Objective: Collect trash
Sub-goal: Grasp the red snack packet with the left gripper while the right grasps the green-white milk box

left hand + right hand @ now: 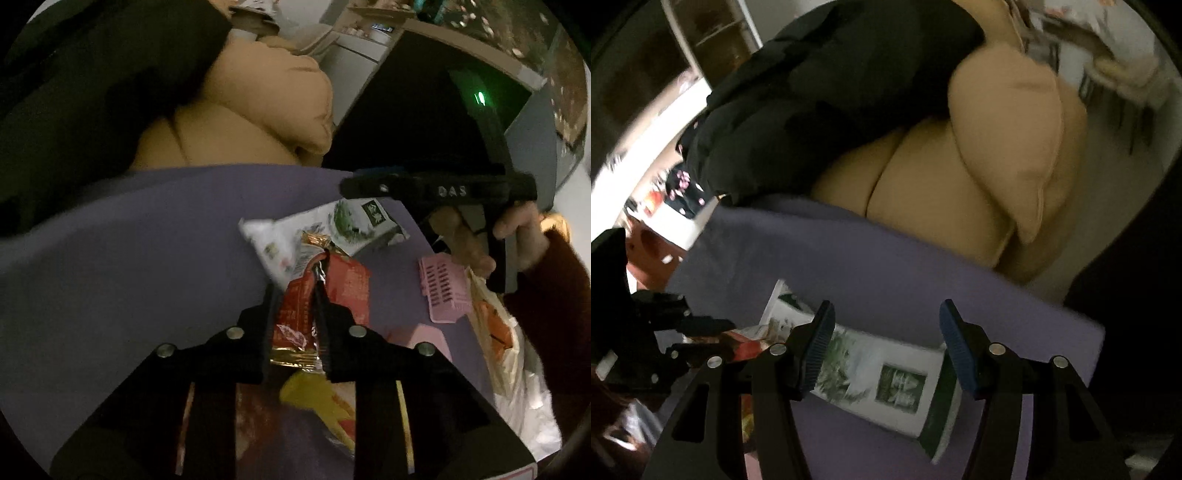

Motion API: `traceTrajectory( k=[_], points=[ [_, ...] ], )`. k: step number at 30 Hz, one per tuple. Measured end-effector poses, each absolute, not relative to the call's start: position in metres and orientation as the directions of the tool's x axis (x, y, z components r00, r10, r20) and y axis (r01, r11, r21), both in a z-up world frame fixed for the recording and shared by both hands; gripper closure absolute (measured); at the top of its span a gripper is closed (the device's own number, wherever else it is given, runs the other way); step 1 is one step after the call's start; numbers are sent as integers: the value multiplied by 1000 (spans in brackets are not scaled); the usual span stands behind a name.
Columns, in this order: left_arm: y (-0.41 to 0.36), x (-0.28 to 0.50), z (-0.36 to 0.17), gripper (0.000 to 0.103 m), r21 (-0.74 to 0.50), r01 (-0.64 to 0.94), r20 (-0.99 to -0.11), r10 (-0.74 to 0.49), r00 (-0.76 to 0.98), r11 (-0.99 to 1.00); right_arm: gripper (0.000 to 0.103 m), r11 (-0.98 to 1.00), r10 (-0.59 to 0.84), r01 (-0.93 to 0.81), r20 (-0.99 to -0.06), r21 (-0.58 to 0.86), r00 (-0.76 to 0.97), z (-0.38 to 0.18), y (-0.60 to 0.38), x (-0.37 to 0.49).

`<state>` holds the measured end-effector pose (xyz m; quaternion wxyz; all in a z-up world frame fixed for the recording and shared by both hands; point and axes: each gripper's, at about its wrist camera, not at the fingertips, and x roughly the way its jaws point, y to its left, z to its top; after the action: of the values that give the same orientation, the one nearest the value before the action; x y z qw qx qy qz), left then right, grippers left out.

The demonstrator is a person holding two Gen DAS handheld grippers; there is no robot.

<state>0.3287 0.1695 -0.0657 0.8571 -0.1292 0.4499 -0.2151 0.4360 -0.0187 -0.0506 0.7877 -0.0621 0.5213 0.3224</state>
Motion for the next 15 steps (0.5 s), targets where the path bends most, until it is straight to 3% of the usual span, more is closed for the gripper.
traceTrajectory(
  k=[5,10,15],
  points=[
    [197,304,-64,84,-455,177,-699,-473,536,873,47,738,474,-603,-869,303,144,-51,-26,397],
    [214,286,-61,84,-454,132,-695,-443,567,881,48,645,367,-760,-903,75,223,-41,3,356],
    [220,267,-64,84,-396,90,-728,-372,575,914,48,681,323,-732,-909,28,265,-48,31,371]
  ],
)
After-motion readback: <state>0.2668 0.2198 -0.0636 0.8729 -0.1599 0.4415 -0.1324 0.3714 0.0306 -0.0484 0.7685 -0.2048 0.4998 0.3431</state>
